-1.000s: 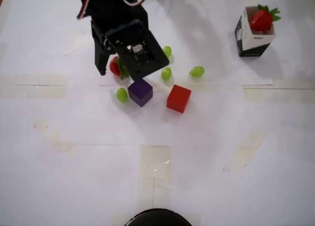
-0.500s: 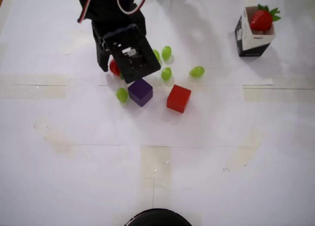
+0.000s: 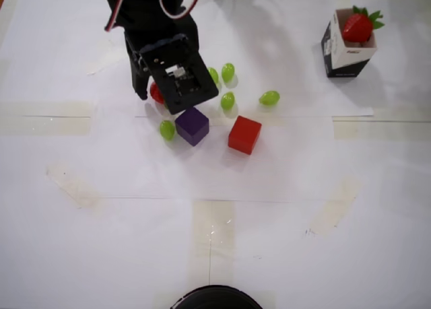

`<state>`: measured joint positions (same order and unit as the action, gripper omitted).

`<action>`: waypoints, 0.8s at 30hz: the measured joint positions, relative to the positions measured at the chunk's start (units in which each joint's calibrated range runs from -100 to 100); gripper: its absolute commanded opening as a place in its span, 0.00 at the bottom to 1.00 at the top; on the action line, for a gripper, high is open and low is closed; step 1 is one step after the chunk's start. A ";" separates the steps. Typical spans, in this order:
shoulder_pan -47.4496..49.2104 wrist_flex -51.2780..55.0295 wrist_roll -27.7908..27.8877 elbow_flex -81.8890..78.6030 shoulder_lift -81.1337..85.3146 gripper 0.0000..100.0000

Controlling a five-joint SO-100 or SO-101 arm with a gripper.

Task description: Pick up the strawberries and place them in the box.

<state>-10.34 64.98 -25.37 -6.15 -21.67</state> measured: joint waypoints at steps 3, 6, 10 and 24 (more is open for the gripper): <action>0.00 -0.16 0.00 0.00 0.00 0.20; 0.00 -0.79 0.00 0.00 0.00 0.18; 0.00 -1.26 -0.15 -0.18 0.00 0.14; -0.30 0.24 -0.34 -0.81 1.27 0.11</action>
<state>-10.64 65.22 -25.71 -6.97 -20.40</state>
